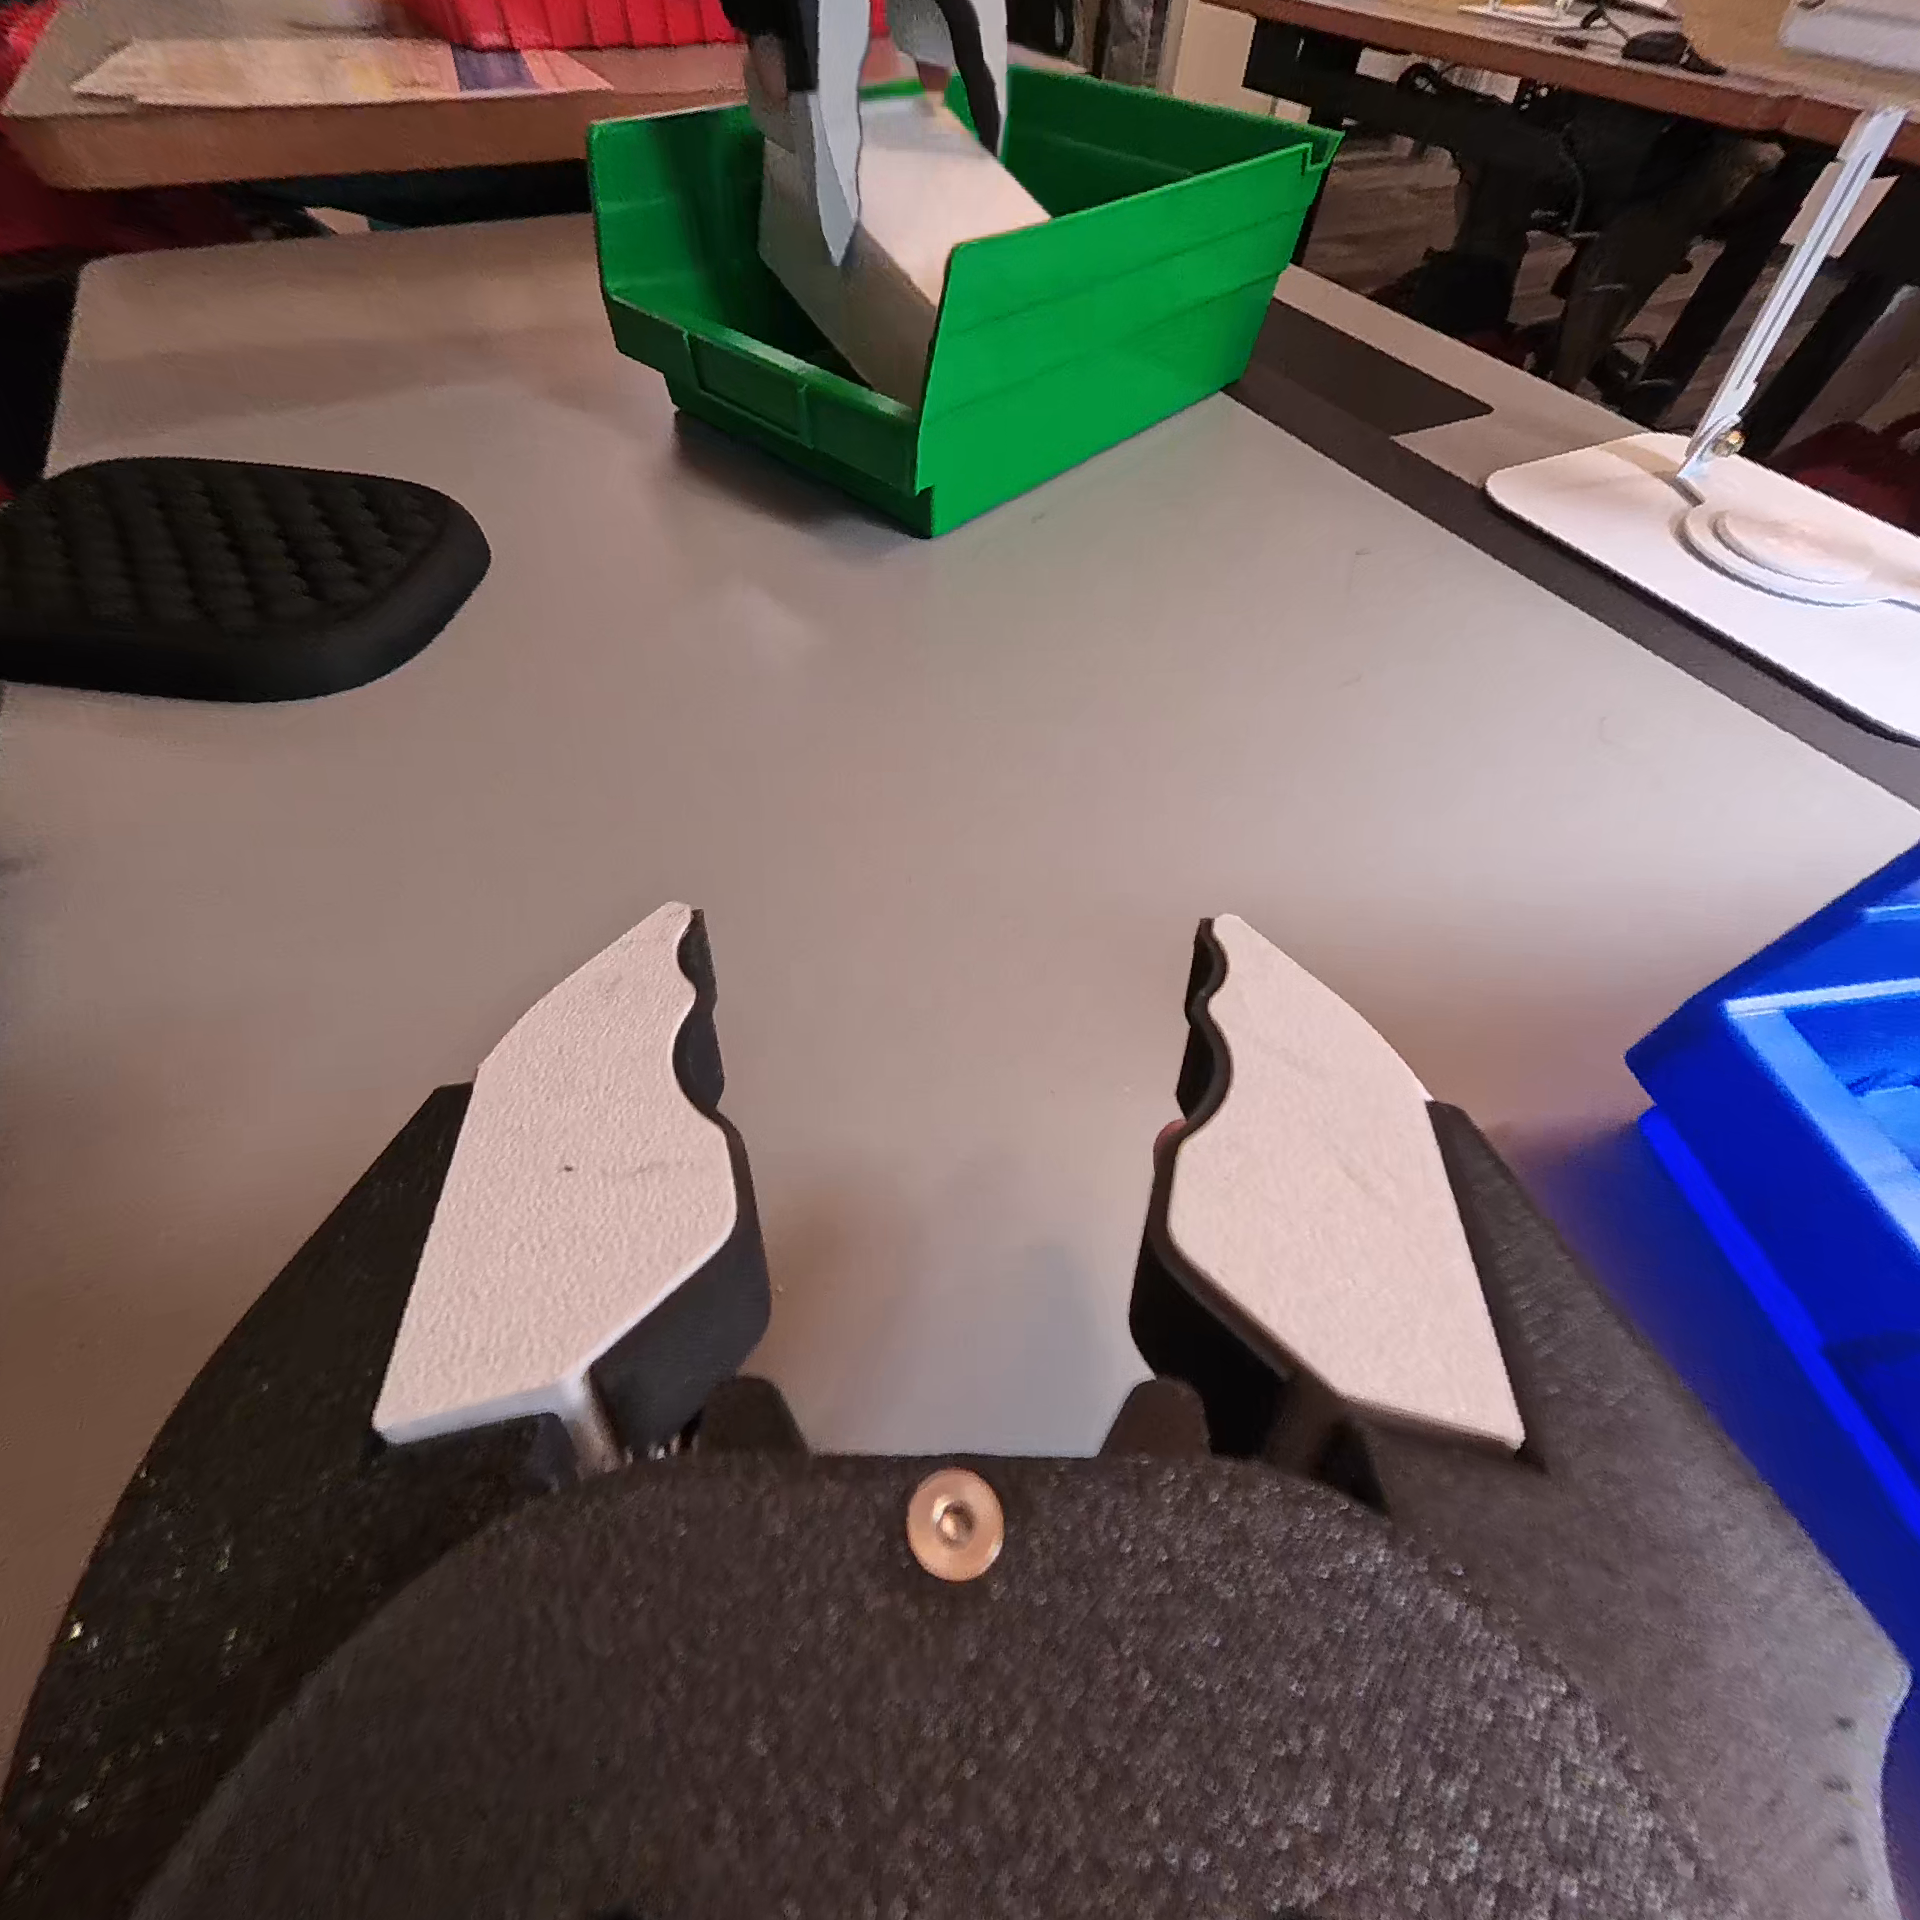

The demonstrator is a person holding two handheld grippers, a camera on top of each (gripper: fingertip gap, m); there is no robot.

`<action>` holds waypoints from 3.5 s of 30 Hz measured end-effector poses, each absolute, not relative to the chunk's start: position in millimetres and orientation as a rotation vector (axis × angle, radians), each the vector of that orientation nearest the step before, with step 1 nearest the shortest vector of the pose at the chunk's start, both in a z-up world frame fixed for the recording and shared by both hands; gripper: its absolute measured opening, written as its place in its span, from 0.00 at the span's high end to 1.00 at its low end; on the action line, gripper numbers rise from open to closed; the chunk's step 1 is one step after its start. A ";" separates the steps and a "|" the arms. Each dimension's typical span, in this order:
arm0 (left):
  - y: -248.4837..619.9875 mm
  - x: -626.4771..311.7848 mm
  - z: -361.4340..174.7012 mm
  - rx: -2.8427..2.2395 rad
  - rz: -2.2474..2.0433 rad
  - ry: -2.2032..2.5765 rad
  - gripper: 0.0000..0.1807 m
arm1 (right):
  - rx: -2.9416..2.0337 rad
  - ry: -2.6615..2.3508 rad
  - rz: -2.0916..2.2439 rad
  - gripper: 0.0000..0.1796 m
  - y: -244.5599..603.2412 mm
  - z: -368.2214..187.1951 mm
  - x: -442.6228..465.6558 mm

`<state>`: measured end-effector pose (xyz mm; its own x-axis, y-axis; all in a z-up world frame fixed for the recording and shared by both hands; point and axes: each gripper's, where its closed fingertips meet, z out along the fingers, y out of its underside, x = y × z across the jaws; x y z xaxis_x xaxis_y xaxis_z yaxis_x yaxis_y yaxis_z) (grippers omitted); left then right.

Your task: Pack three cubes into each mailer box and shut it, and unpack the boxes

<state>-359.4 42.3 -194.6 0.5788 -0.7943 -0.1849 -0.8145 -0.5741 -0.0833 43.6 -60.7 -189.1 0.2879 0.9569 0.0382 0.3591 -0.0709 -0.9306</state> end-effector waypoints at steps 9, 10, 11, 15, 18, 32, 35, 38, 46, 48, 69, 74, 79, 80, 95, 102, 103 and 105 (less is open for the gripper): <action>28.4 -347.0 -127.4 -2.485 0.247 1.369 0.76 | -1.588 -1.238 0.776 0.52 -63.0 -184.5 43.1; 27.7 -346.9 -127.6 -2.490 0.241 1.356 0.73 | -1.584 -1.242 0.772 0.52 -63.9 -184.4 42.9; 27.9 -347.6 -128.2 -2.497 0.237 1.339 0.70 | -1.579 -1.246 0.765 0.52 -64.6 -184.3 43.0; 38.6 -358.8 -138.9 -2.553 0.252 1.249 0.55 | -1.572 -1.250 0.760 0.52 -65.7 -183.7 42.9; 52.6 -362.4 -156.7 -2.634 0.191 1.151 0.43 | -1.577 -1.252 0.755 0.52 -64.9 -185.2 42.8; 89.1 -381.8 -236.8 -2.891 0.187 1.137 0.31 | -1.586 -1.250 0.713 0.52 -59.1 -188.4 48.4; 87.8 -378.3 -221.6 -2.832 0.173 1.154 0.31 | -1.582 -1.251 0.723 0.52 -60.2 -187.8 47.8; 84.4 -373.0 -189.4 -2.750 0.148 1.137 0.31 | -1.577 -1.247 0.719 0.52 -60.6 -186.3 47.6; 33.2 -296.7 -92.9 -2.469 -0.086 1.251 0.31 | -1.541 -1.264 0.637 0.53 -58.5 -185.6 44.5; 6.2 -256.2 -86.9 -2.398 -0.212 1.350 0.31 | -1.488 -1.281 0.606 0.53 -61.4 -180.7 40.6; -110.7 -19.6 -189.6 -1.997 -0.923 1.739 0.39 | -0.860 -1.569 0.125 0.58 -114.5 -179.1 11.5; -98.8 -24.9 -143.3 -1.659 -0.866 1.401 0.47 | -1.102 -1.515 0.403 0.58 -99.7 -179.9 24.2; -94.4 -58.7 -125.6 -1.517 -0.743 1.095 0.67 | -1.318 -1.432 0.698 0.57 -87.1 -182.5 31.9; -93.1 -64.6 -129.3 -1.515 -0.707 1.063 0.68 | -1.348 -1.421 0.733 0.57 -84.8 -183.9 32.4; -93.4 -36.2 -198.4 -1.711 -0.733 1.142 0.60 | -1.515 -1.335 1.047 0.58 -81.5 -187.9 30.5; -90.9 -38.5 -199.5 -1.763 -0.732 1.086 0.61 | -1.452 -1.248 0.829 0.58 -70.2 -145.8 40.8; -91.0 -38.4 -199.6 -1.770 -0.727 1.084 0.61 | -1.432 -1.257 0.746 0.59 -69.3 -139.2 42.2; -90.8 -38.0 -199.8 -1.784 -0.722 1.073 0.61 | -1.384 -1.327 0.568 0.60 -73.3 -133.8 40.3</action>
<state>-38.0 -90.8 -199.8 0.4516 -0.8918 0.0290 -0.3634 -0.2135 -0.9068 40.3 -73.3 -133.8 0.2618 0.9087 0.3251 0.3917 0.2078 -0.8963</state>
